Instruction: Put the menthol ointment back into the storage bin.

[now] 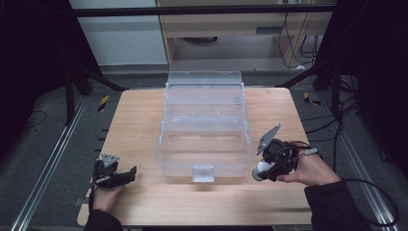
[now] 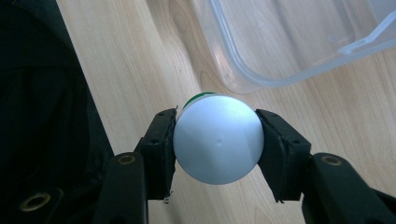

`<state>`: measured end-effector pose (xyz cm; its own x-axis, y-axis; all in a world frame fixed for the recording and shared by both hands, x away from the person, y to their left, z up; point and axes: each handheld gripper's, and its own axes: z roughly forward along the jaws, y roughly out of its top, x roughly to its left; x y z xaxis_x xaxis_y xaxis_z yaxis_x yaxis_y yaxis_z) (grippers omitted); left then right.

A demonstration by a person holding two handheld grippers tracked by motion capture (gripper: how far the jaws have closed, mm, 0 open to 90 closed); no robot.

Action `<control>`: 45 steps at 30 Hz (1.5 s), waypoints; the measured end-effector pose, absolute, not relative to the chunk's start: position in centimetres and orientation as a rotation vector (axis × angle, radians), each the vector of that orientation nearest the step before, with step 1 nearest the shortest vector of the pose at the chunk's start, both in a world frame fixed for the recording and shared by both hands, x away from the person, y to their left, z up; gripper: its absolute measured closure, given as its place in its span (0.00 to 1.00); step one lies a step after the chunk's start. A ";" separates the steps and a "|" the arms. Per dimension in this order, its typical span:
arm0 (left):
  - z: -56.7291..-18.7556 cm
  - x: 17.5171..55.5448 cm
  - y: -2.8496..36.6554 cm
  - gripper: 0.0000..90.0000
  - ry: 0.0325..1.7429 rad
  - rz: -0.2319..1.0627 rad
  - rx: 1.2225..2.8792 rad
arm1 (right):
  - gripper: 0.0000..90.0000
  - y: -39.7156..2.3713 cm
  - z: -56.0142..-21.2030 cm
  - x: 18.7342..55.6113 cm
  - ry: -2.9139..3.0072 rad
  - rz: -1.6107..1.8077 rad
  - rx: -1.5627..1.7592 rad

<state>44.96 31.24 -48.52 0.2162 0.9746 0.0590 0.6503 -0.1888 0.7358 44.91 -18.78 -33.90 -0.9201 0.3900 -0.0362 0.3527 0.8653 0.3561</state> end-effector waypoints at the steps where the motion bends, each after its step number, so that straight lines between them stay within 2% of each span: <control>1: -48.5 45.0 31.2 0.13 1.496 0.725 1.917 | 0.56 -18.7 -33.6 44.9 2.931 0.526 0.595; 21: -48.5 44.9 31.2 0.13 1.490 0.726 1.914 | 0.56 -16.7 -30.8 47.1 2.895 0.586 0.552; 34: -48.5 45.0 31.2 0.13 1.488 0.726 1.914 | 0.56 -15.8 -31.2 49.5 2.860 0.625 0.563; 45: -48.4 45.0 31.3 0.13 1.487 0.725 1.914 | 0.56 -14.5 -33.2 51.8 2.851 0.609 0.522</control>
<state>45.01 31.28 -48.44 0.2221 0.9734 0.0569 0.6440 -0.1902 0.7410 51.76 -14.54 -33.24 -0.9222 0.3735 -0.1006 0.2998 0.8545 0.4243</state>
